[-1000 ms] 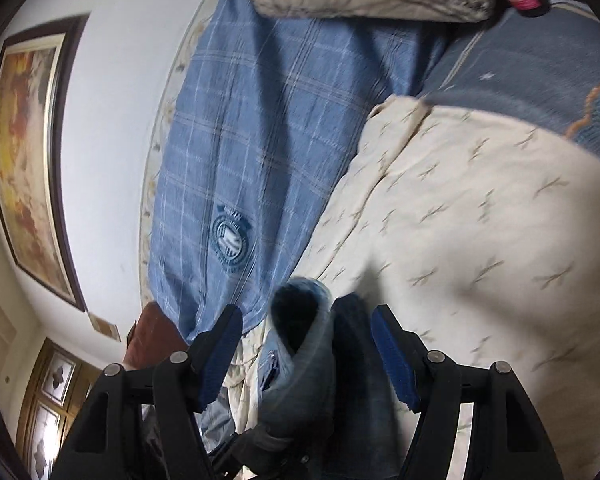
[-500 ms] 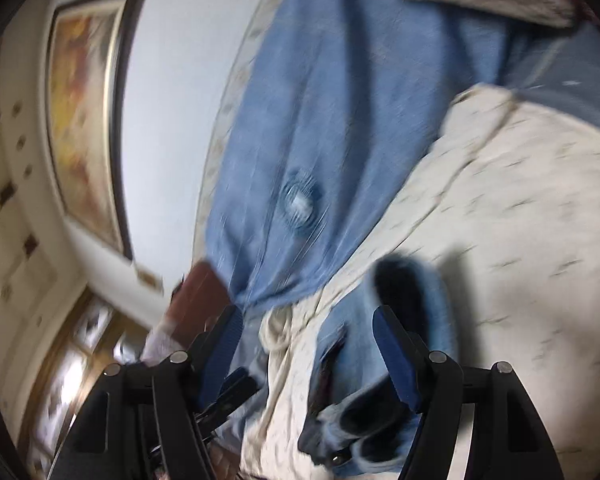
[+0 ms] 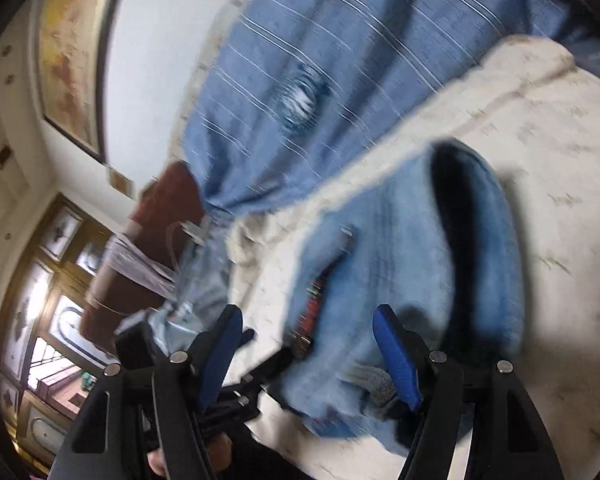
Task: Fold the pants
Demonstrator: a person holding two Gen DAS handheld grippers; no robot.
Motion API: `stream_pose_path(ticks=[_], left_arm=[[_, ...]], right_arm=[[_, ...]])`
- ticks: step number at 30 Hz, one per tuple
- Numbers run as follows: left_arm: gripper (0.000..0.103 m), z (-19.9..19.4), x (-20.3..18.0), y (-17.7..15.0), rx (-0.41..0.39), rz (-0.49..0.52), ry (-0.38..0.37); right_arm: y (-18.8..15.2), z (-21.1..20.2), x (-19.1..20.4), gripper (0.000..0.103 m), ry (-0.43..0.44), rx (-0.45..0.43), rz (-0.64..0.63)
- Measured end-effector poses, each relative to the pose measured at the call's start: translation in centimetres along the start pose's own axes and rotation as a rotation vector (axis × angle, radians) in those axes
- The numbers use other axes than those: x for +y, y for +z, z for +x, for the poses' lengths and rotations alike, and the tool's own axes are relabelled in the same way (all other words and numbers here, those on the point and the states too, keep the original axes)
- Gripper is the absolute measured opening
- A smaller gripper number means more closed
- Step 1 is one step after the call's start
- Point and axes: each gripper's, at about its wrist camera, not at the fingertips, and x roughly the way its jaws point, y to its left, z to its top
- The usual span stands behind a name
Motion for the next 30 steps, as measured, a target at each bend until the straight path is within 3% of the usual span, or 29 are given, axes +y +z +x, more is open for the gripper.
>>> stream_pose_path(ticks=[4, 9, 13, 20, 26, 30], left_arm=[[0.084, 0.4, 0.3, -0.2, 0.003, -0.029, -0.046], [0.084, 1.3, 1.3, -0.9, 0.04, -0.096, -0.118], [0.086, 1.8, 2.2, -1.0, 0.067, -0.145, -0.168], [0.086, 0.2, 3.1, -0.6, 0.014, -0.159, -0.223], [0.086, -1.8, 5.7, 1.8, -0.067, -0.14, -0.167], [0.086, -0.5, 7.4, 3.9, -0.064, -0.192, -0.145]], right_arm=[[-0.8, 1.0, -2.3, 0.068, -0.076, 0.103, 0.012], [-1.2, 1.6, -3.0, 0.057, -0.117, 0.13, -0.039], [-1.2, 1.9, -2.6, 0.056, -0.144, 0.138, -0.064], [-0.9, 1.6, -2.5, 0.056, -0.129, 0.128, -0.049], [-0.2, 0.7, -2.4, 0.056, -0.102, 0.136, -0.02], [0.8, -0.6, -1.7, 0.057, -0.025, 0.064, -0.009]])
